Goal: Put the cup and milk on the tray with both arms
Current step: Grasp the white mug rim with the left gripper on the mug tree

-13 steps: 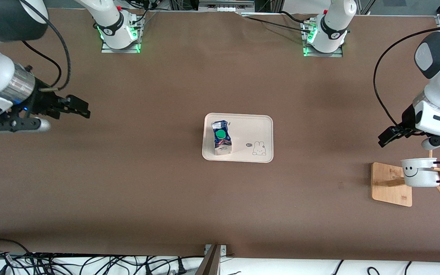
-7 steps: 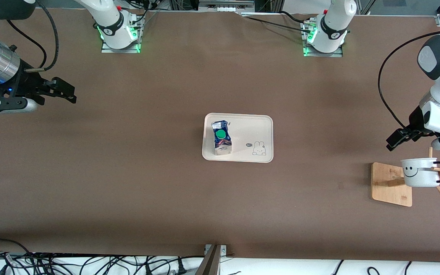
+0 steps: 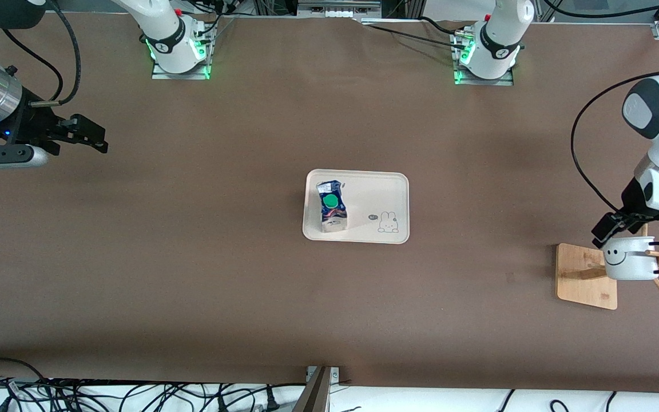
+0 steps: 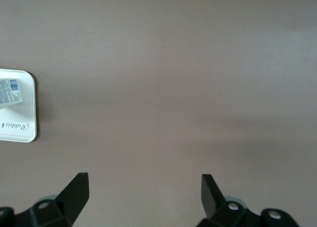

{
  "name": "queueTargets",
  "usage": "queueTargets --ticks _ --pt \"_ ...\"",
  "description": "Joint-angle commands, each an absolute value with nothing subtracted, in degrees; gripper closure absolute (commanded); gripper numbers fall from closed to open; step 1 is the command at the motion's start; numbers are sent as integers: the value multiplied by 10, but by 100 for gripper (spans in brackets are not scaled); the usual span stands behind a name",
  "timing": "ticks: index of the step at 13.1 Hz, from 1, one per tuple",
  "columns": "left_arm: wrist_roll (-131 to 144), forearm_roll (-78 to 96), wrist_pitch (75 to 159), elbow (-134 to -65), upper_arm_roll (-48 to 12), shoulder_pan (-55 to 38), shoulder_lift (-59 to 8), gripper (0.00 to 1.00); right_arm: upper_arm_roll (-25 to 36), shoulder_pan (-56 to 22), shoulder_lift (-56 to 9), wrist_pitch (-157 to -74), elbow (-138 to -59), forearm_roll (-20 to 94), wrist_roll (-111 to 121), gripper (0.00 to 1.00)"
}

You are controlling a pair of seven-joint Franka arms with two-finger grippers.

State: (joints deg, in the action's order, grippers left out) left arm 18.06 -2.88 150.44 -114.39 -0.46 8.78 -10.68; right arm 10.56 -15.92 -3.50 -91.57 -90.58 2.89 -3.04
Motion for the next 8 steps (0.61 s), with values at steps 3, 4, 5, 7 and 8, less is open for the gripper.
queueTargets --ticks 3,4,5,7,8 --pt "171 -17 1531 -1146 -11 97 -115 29 106 -159 -50 -940 -901 20 -23 0" --pt "171 -17 1530 -1147 -11 97 -114 59 106 -159 -54 -953 -901 18 -22 0" --pt "172 -17 1528 -1147 -11 97 -114 77 107 -159 -59 -954 -901 4 -25 0" --pt "173 -17 1526 -1147 -12 95 -111 84 107 -157 -66 -951 -902 -5 -25 0" --pt "174 -17 1524 -1147 -11 94 -110 87 108 -157 -67 -949 -902 -5 -27 0"
